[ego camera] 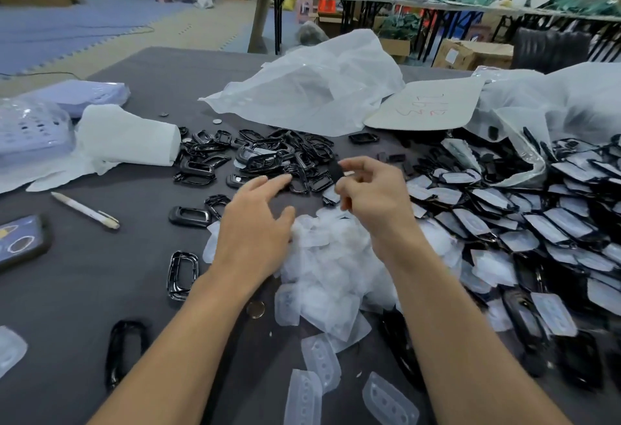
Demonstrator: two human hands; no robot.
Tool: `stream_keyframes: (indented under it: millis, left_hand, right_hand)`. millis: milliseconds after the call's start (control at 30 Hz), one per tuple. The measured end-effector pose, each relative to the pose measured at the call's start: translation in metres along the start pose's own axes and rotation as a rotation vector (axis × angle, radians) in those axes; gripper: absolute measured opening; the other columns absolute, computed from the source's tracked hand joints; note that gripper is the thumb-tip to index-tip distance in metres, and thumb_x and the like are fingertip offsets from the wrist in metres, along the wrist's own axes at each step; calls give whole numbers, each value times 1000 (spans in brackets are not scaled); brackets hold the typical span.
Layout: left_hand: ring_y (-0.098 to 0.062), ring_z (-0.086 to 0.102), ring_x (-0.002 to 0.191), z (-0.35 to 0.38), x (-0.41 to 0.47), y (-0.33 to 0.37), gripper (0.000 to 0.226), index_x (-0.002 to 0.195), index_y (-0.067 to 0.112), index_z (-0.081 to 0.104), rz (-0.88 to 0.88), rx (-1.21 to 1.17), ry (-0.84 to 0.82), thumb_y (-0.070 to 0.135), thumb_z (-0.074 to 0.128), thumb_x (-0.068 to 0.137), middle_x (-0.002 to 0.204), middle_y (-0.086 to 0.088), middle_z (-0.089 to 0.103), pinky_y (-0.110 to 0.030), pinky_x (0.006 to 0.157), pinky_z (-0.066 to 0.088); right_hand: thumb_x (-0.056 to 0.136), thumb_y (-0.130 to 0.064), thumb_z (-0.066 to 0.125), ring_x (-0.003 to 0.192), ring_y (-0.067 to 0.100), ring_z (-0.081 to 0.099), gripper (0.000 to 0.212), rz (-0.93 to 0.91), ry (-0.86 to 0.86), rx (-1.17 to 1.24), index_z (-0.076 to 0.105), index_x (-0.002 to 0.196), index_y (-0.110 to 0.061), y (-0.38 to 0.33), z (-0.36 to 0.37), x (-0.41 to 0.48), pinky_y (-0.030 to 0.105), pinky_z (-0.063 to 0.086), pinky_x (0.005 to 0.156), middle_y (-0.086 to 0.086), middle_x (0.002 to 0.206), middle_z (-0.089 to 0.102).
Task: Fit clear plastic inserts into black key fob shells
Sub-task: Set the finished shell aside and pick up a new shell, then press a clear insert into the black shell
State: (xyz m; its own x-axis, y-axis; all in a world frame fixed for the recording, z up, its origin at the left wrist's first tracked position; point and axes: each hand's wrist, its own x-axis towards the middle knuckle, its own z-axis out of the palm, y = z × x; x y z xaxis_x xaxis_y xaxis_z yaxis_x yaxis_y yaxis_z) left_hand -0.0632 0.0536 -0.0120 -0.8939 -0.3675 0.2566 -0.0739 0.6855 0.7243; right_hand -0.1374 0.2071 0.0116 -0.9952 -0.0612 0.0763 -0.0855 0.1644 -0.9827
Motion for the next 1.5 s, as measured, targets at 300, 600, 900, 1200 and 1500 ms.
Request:
stream_keyframes:
  millis: [300, 600, 900, 1200, 1500]
  left_hand:
    - [-22, 33, 150, 33, 63, -14, 29, 123, 36, 73, 83, 411, -143, 30, 61, 97, 158, -2, 49, -39, 123, 26]
    - [-16, 67, 98, 22, 52, 17, 20, 81, 31, 75, 65, 10, 331, 28, 64, 97, 91, 17, 74, -35, 84, 48]
    - [-12, 53, 42, -6, -14, 16, 20, 79, 7, 67, -530, -893, -58, 7, 59, 97, 62, -4, 67, -18, 37, 39]
    - [-12, 55, 47, -1, -18, 17, 27, 84, 19, 84, -378, -930, -146, 15, 62, 101, 72, -6, 74, -16, 44, 40]
    - [-9, 53, 53, 3, -17, 16, 19, 83, 14, 85, -316, -927, -95, 13, 70, 95, 74, -6, 73, -15, 51, 45]
  right_hand:
    - [94, -6, 61, 55, 16, 58, 15, 9, 9, 157, 66, 83, -15, 14, -5, -38, 30, 46, 59, 4, 67, 70]
    - [99, -4, 55, 52, 16, 55, 10, 52, -20, 210, 61, 92, -5, 19, -4, -39, 22, 43, 51, 7, 70, 71]
    - [97, -6, 64, 45, 14, 46, 11, 35, 6, 204, 69, 89, -11, 14, -1, -40, 24, 40, 45, 6, 61, 65]
    - [97, 8, 53, 56, 14, 62, 39, 16, -74, 227, 77, 86, -20, 18, -1, -37, 23, 51, 52, 7, 71, 73]
    - [90, 12, 61, 62, 14, 69, 28, 59, -64, 268, 75, 89, -13, 18, -5, -36, 21, 56, 58, 7, 73, 76]
